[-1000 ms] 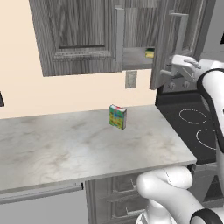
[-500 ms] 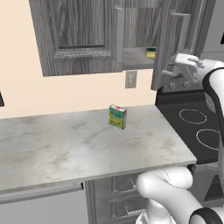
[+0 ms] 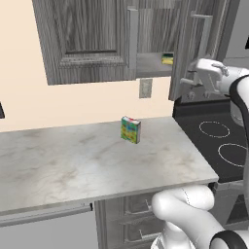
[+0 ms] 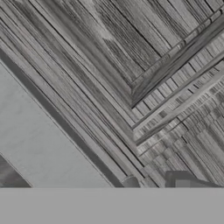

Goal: Pick the dish brush and sponge from the cabinet and place them on the counter.

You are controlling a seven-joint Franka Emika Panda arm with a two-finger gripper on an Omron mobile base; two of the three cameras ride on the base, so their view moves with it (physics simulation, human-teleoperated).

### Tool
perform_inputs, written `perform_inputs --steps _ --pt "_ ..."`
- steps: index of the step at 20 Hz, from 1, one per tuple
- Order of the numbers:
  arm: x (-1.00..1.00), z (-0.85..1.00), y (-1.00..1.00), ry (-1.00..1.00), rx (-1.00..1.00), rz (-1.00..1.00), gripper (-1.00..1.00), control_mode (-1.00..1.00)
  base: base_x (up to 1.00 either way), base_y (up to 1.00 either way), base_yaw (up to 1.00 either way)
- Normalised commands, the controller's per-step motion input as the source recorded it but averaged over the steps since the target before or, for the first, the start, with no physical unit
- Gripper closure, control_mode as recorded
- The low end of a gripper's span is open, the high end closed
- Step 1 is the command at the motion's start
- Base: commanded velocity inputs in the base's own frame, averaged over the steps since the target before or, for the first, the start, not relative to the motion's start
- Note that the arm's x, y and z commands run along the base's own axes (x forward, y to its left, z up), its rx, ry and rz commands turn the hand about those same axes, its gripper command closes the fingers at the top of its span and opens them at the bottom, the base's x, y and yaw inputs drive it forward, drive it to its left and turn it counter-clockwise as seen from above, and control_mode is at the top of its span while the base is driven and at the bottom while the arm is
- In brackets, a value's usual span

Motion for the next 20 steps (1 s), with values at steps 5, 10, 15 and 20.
perform_inputs --steps 5,10,15,20 --pt "0.0 0.02 -0.09 0.0 0.04 0.05 -1.0 -1.0 0.0 0.0 0.0" --pt "-0.19 0.11 -0.2 -0.01 0.02 0.05 -1.0 -1.0 0.0 0.0 0.0" --pt "-0.41 0.12 -0.33 -0.06 0.0 0.03 -1.0 -1.0 0.0 0.0 0.0" --pt "-0.33 0.04 -0.16 -0.03 0.0 0.04 -1.0 -1.0 0.0 0.0 0.0"
